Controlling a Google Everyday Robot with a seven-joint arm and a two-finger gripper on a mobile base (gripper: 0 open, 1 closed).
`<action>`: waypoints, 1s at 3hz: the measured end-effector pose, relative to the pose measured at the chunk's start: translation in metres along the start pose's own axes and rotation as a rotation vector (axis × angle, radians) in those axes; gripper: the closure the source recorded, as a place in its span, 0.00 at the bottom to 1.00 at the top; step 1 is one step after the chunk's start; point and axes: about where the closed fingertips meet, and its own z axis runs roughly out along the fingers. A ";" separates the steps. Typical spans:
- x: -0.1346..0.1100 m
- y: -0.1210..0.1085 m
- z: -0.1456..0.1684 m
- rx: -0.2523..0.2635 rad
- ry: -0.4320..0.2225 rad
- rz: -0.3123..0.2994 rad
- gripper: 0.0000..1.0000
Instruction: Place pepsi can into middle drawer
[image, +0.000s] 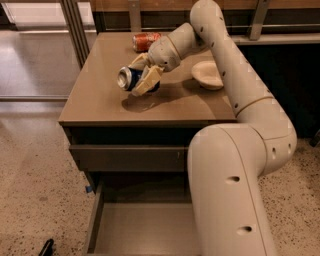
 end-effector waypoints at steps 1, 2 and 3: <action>-0.029 0.023 -0.041 0.110 -0.012 0.024 1.00; -0.071 0.054 -0.081 0.261 0.004 0.017 1.00; -0.098 0.084 -0.097 0.393 0.007 -0.003 1.00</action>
Offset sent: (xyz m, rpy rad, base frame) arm -0.1637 -0.0403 -0.0108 -0.0957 0.1375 -0.2733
